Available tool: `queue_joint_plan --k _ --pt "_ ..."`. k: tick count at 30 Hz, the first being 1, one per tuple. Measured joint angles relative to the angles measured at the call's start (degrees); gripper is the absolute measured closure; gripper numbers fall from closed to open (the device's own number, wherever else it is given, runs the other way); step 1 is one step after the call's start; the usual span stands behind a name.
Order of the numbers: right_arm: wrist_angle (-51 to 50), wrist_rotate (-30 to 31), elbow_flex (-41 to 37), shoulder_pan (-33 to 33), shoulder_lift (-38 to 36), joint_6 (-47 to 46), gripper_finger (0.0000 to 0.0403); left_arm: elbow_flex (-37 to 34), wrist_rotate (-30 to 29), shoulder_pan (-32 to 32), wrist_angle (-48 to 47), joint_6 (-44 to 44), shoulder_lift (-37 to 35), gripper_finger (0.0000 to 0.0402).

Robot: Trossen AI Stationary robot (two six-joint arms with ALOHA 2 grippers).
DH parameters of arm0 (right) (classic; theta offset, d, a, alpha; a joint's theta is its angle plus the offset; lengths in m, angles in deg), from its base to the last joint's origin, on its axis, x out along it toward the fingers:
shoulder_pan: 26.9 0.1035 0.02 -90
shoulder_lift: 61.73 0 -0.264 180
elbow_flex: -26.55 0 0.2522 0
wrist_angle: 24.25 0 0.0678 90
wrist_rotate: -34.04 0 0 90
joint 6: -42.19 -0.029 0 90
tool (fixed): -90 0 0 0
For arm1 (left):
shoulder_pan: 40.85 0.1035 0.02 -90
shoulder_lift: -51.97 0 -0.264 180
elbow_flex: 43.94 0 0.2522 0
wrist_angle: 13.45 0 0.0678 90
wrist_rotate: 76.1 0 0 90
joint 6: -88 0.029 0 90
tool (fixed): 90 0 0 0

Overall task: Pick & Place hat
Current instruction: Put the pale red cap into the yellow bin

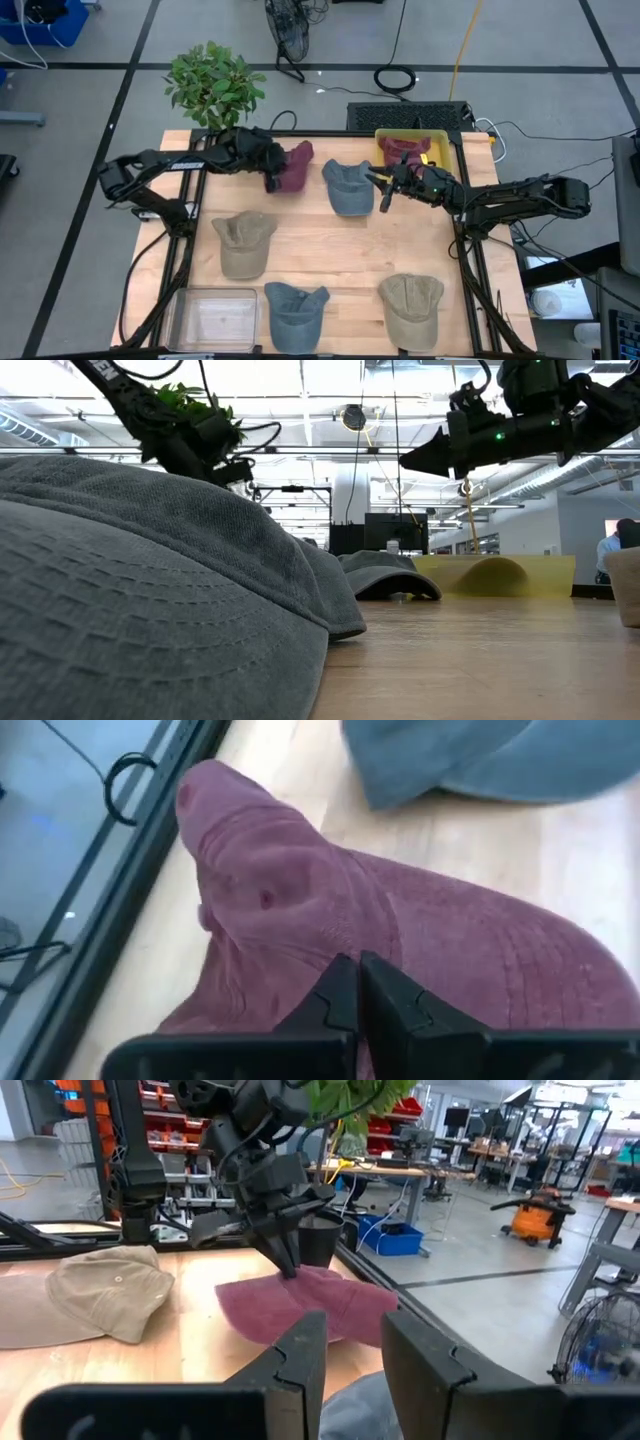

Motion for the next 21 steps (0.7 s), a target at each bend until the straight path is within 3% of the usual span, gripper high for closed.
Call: queue_joint_plan --k 8,18,21 --pt "1.6 0.0 0.0 0.0 0.0 0.5 0.0319 0.0 1.5 -4.6 1.0 -4.2 -6.0 0.0394" --pt "3.7 -0.3 0.0 2.1 -1.6 2.3 0.0319 0.0 1.3 -14.8 10.1 -9.0 -6.4 0.0394" --pt "3.7 -5.0 0.0 3.3 -2.4 4.3 0.0319 0.3 -0.5 -17.2 11.3 -9.9 -6.4 0.0391"
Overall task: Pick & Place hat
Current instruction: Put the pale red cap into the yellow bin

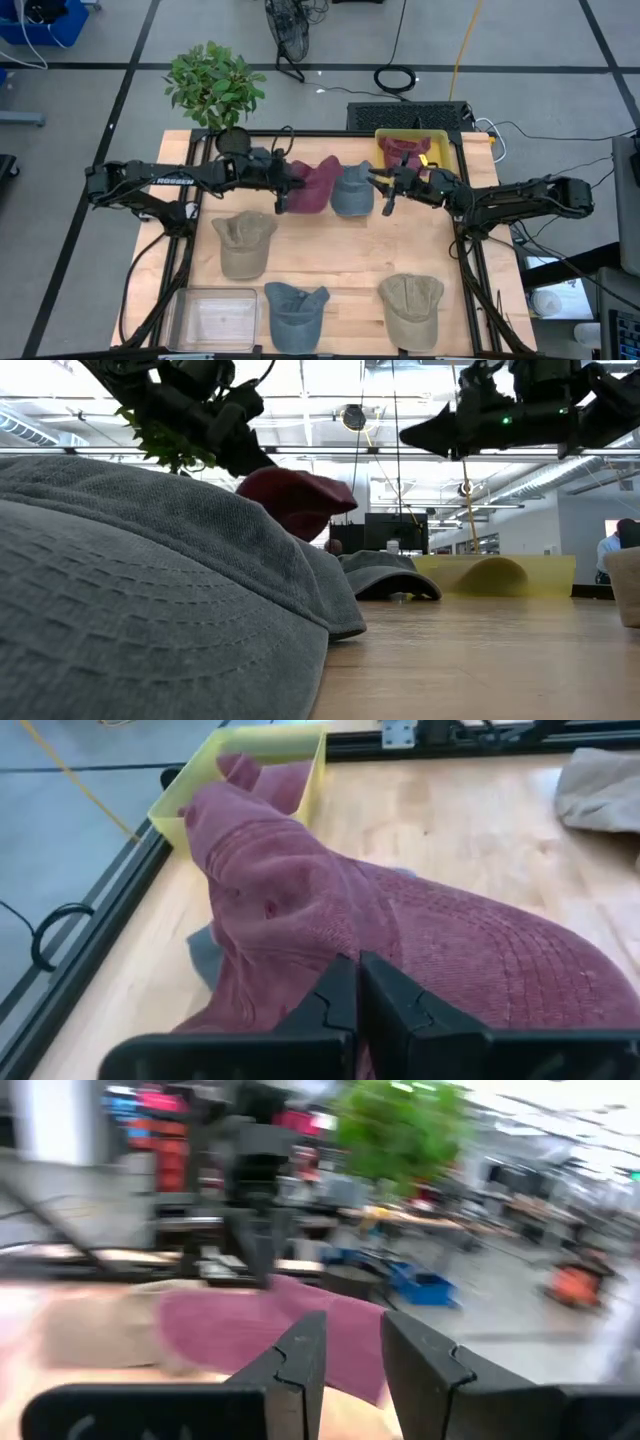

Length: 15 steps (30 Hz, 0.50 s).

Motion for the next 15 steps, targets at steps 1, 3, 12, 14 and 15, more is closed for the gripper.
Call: queue_joint_plan --k 1,3,12,14,15 --pt "0.0 -1.6 0.0 0.6 -0.1 0.7 0.0319 0.4 -0.4 -0.7 -0.1 -0.2 0.0 0.0388" --pt "-0.9 -2.7 0.8 1.8 -0.2 1.1 0.0319 1.1 -1.0 -2.0 0.5 -0.5 0.0 0.0386" --pt "-12.5 -2.3 8.7 6.1 -0.3 1.1 0.0319 2.0 -1.8 -5.0 2.6 -1.0 0.8 0.0387" --pt "-13.5 -2.2 9.8 7.1 -0.3 1.1 0.0319 2.1 -2.0 -5.4 3.7 -1.5 1.8 0.0394" --pt "-14.0 -2.2 10.3 7.6 -0.3 1.1 0.0319 2.1 -1.9 -5.6 4.2 -1.9 2.5 0.0395"
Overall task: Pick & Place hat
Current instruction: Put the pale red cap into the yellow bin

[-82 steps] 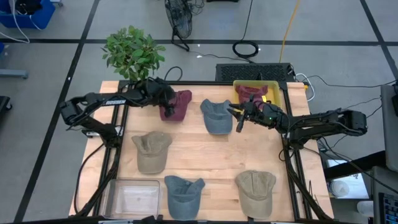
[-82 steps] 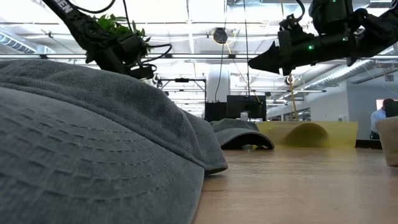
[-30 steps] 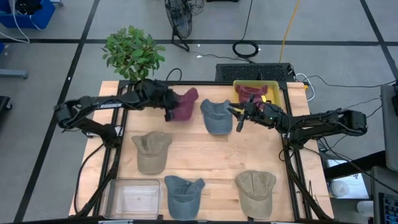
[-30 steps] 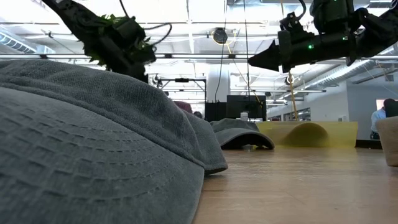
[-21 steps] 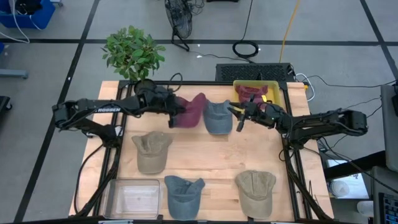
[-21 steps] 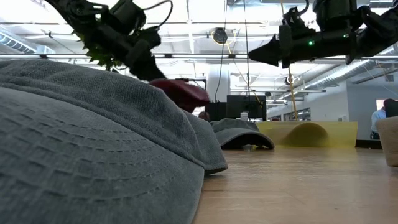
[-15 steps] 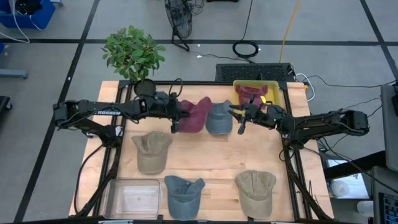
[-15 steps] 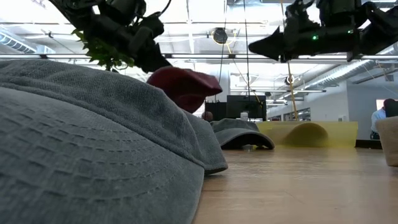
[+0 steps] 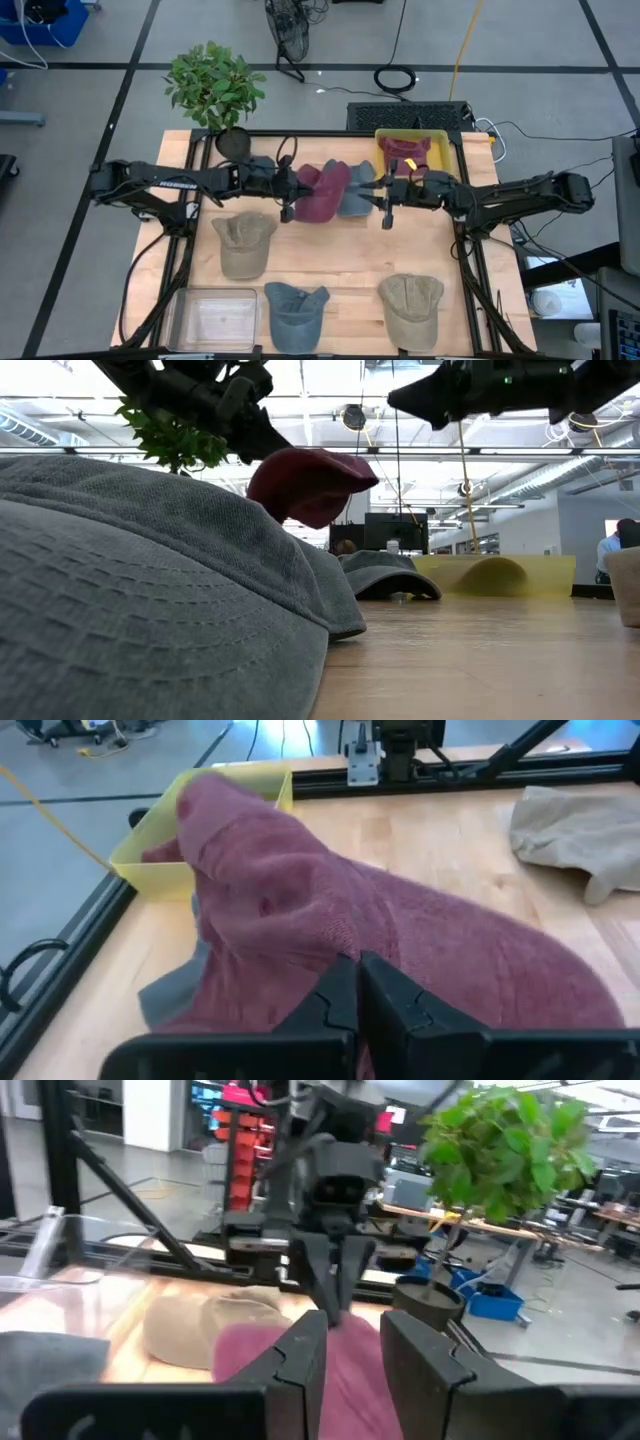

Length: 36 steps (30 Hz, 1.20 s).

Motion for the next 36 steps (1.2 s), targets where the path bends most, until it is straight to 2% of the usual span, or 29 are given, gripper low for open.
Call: queue_joint_plan --k 5,10,14,20,24,31,36 --pt "-3.1 2.1 2.2 2.0 0.0 0.0 0.0319 3.5 -0.1 -1.5 -1.2 -0.5 5.3 0.0387" --pt "-13.1 3.0 5.6 3.3 0.0 -0.5 0.0314 7.6 -1.0 -4.0 -0.9 0.2 9.7 0.0395" --pt "-20.7 5.8 7.4 4.8 0.0 -1.1 0.0294 9.6 -2.7 -5.8 -0.1 1.3 13.1 0.0384" --pt "-21.5 5.9 7.5 6.3 0.3 -2.3 0.0251 14.2 -3.0 -7.7 -0.7 2.0 19.7 0.0395" --pt "-23.5 5.6 7.5 6.6 1.8 -3.7 0.0235 16.7 -3.1 -8.9 -1.0 2.8 22.1 0.0382" --pt "-26.1 4.2 7.5 6.6 6.1 -3.7 0.0246 17.4 -4.0 -10.2 -0.8 4.0 22.8 0.0395" --pt "-24.4 4.1 7.5 6.6 8.7 -4.4 0.0256 17.4 -4.1 -10.4 -0.6 4.2 22.8 0.0379"
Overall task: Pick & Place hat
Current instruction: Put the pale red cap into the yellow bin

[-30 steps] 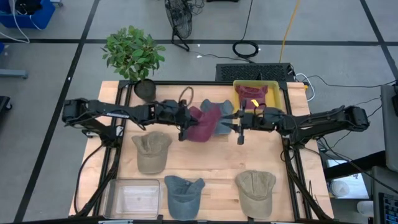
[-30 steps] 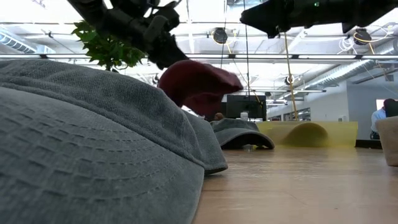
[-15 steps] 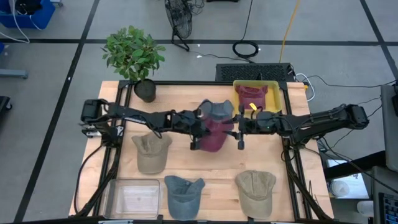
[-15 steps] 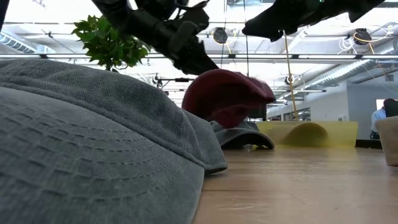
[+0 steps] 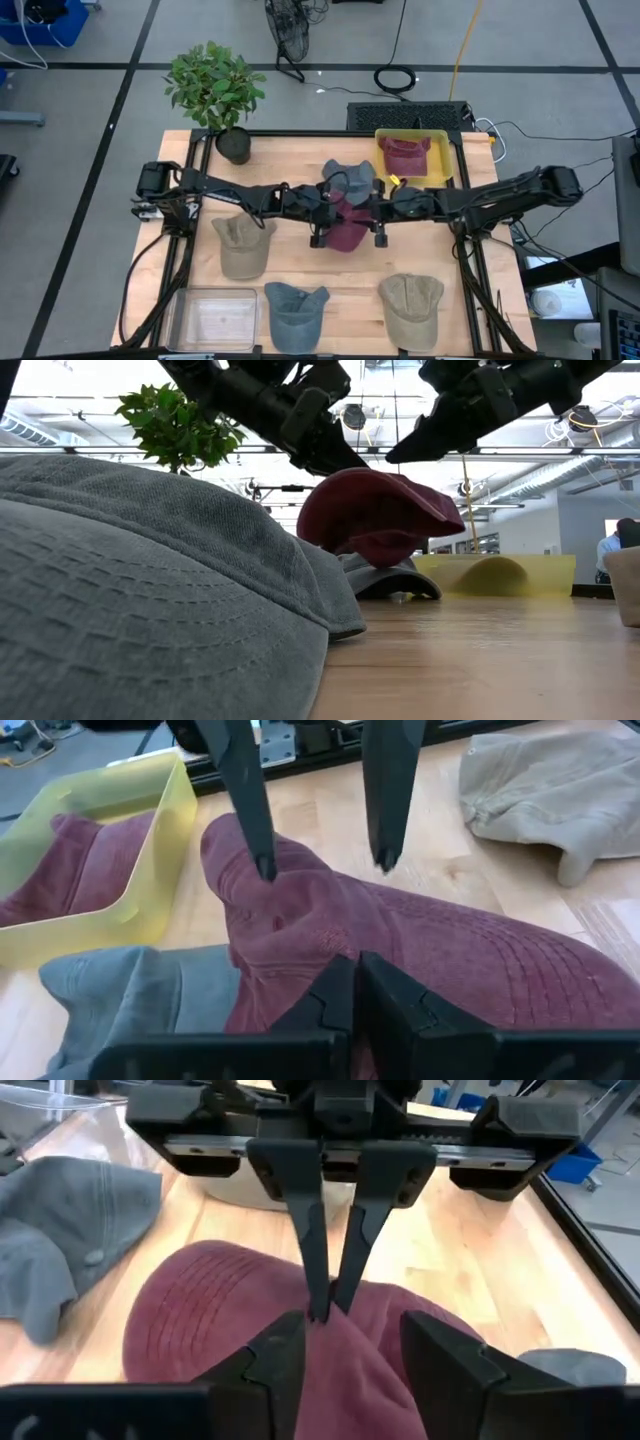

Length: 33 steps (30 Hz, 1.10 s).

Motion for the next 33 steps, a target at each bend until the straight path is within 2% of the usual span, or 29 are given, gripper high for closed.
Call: queue_joint_plan --k 5,9,12,16,22,27,33 --pt "3.0 -1.6 0.0 -0.1 2.4 -0.4 0.0259 0.0 0.0 0.0 -0.1 0.2 0.0 0.0395" --pt "3.5 -4.7 0.0 -0.3 3.9 -2.4 0.0259 0.0 0.0 0.0 -0.2 0.2 0.0 0.0382" --pt "3.4 -4.5 0.0 -0.3 4.9 -2.7 0.0259 0.0 0.0 0.0 -0.2 0.3 0.0 0.0379" --pt "4.5 -4.5 0.0 -0.4 5.7 -2.6 0.0261 0.0 0.0 0.0 -0.2 0.3 0.0 0.0395" --pt "5.3 -4.3 0.0 -0.4 5.9 -2.4 0.0262 0.0 0.0 0.0 -0.2 0.3 0.0 0.0377" --pt "5.2 -3.8 0.0 -0.5 5.9 -2.3 0.0262 0.0 0.0 -0.1 -0.2 0.3 0.0 0.0395" --pt "4.1 -2.7 0.0 -0.9 6.0 -3.5 0.0270 0.0 0.0 -0.6 0.1 1.0 0.0 0.0379"
